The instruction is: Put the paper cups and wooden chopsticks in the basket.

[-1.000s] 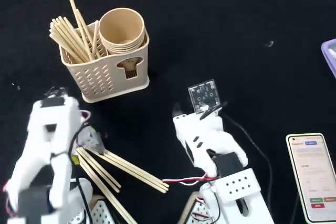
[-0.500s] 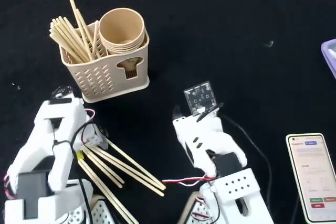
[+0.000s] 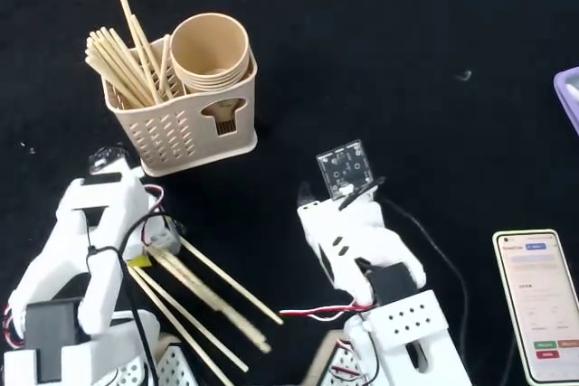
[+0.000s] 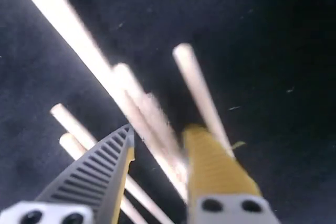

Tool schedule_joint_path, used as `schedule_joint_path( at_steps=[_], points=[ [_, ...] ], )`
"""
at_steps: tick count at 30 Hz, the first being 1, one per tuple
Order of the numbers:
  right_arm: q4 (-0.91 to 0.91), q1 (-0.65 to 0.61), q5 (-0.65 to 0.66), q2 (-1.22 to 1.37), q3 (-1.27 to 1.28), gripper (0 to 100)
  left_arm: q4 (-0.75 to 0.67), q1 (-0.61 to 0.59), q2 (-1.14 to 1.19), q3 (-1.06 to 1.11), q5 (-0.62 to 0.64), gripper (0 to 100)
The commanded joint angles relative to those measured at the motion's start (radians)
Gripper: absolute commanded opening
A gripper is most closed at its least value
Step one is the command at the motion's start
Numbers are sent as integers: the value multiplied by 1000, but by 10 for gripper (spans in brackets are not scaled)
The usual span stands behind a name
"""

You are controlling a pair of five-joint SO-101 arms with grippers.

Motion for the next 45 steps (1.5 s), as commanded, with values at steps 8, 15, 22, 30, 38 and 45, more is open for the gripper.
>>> schedule_joint_path(
  at_steps=[8,15,22,30,38,45],
  points=[
    [-26,14,9,-35,-7,117,-48,-300,11,-70,2,102],
    [-26,14,9,-35,-7,117,-233,-522,18,-108,2,105],
    [-41,14,9,-35,-2,117,-273,-628,11,-130,3,112],
    [-89,14,9,-35,27,117,175,-585,9,-329,-94,216],
    [-89,14,9,-35,27,117,420,-584,9,-407,-275,221],
    [-89,14,11,-35,25,117,316,-581,-23,-223,-350,221]
  ],
)
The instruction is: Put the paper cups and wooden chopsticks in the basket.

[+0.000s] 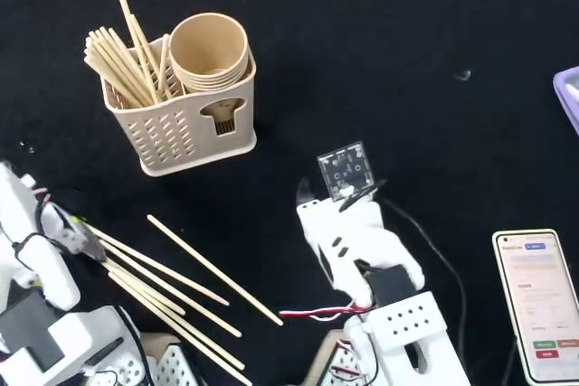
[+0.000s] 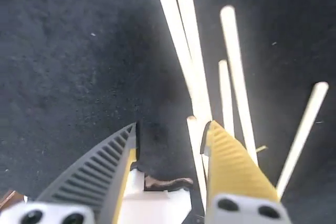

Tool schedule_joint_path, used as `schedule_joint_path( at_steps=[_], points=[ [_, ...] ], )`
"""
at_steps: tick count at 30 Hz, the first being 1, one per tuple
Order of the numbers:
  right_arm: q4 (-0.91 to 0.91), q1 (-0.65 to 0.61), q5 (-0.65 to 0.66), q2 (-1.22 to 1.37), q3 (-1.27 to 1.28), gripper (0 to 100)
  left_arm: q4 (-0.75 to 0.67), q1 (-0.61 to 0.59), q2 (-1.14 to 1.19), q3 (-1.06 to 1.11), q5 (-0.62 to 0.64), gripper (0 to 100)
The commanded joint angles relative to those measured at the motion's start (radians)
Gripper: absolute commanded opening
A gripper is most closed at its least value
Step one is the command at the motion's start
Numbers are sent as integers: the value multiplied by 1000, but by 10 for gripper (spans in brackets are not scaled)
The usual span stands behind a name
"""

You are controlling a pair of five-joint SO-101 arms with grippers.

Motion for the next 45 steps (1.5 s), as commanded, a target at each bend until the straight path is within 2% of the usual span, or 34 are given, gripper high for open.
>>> schedule_joint_path(
  at_steps=[1,6,12,16,21,25,30,35,41,45],
  points=[
    [-25,14,11,-19,-10,117,-86,15,-66,97,-26,221],
    [-25,14,11,-19,-12,117,-95,122,-311,260,-18,221],
    [-23,14,11,-19,-13,117,-155,228,-709,473,129,222],
    [-20,14,11,-19,-13,117,-210,266,-813,581,157,222],
    [-21,14,11,-19,-13,117,-247,272,-744,587,157,222],
    [-23,14,11,-19,-15,117,-315,298,-586,579,164,222],
    [-23,14,11,-19,-15,117,-328,328,-361,492,229,218],
    [-23,14,11,-19,-15,117,-394,317,-249,429,233,209],
    [-23,15,11,-19,-13,117,-471,318,-238,430,235,64],
    [-23,15,11,-19,-13,117,-477,317,-238,421,284,58]
  ],
)
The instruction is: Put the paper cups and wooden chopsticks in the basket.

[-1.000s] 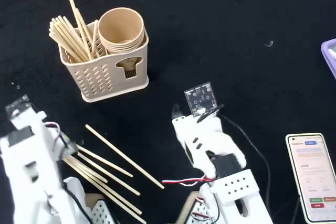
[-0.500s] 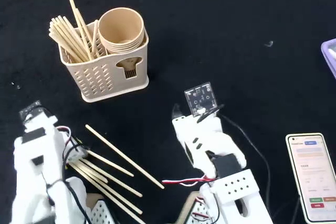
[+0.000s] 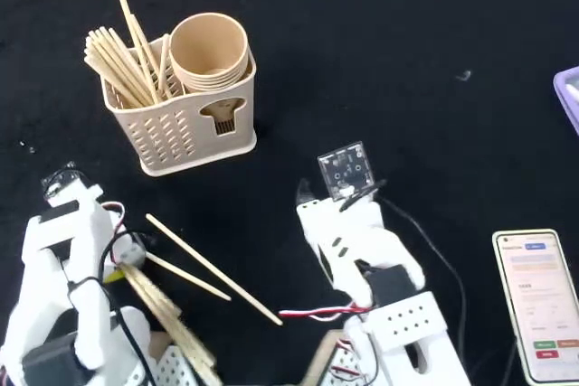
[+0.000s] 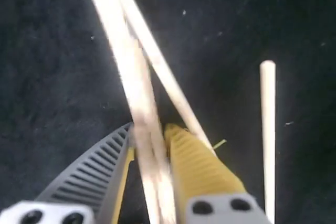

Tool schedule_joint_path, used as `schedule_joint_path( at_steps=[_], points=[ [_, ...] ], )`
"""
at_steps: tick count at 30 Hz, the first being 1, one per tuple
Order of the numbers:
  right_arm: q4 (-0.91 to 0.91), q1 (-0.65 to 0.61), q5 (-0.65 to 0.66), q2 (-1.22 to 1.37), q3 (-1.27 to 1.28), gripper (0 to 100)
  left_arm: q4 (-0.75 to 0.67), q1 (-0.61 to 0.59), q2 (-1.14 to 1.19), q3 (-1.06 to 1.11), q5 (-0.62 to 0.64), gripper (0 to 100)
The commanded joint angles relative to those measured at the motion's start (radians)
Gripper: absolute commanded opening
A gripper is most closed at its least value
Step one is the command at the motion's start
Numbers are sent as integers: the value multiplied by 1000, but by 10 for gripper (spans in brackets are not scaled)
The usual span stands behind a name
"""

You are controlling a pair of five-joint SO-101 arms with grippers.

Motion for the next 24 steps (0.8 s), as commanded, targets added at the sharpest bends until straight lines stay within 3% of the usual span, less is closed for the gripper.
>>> schedule_joint_path(
  at_steps=[1,5,13,18,24],
  points=[
    [-23,15,11,-19,-13,117,-48,-8,12,-56,78,58],
    [-23,15,11,-19,-13,117,-48,-47,12,-128,146,58],
    [-23,15,11,-19,-13,117,-63,-257,23,-340,207,58],
    [-23,15,11,-19,-13,117,-226,-318,25,-335,207,58],
    [-23,15,11,-19,-12,117,-459,-331,25,-182,207,62]
  ],
)
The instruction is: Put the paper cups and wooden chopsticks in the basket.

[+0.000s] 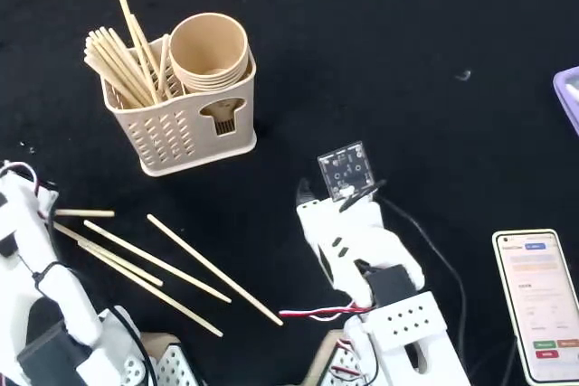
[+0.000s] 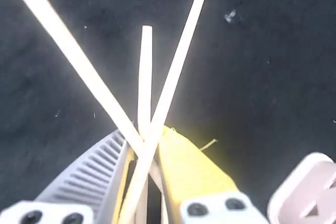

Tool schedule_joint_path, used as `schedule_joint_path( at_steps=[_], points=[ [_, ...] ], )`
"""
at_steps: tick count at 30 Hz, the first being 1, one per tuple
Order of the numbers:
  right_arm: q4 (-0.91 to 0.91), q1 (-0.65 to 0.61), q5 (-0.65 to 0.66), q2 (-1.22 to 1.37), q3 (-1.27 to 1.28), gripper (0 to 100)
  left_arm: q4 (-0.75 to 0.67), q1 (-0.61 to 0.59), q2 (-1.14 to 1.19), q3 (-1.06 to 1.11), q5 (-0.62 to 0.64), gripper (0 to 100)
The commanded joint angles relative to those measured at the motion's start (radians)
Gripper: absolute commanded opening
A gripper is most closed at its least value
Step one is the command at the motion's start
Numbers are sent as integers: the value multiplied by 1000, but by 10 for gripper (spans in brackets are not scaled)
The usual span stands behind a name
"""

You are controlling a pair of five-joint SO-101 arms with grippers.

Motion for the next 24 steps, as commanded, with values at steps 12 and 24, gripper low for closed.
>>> schedule_joint_path(
  at_steps=[12,24],
  points=[
    [-25,15,11,-19,-8,117,-123,-39,-6,162,3,212],
    [-25,15,11,-19,-8,117,-49,-33,-6,165,6,187]
  ],
)
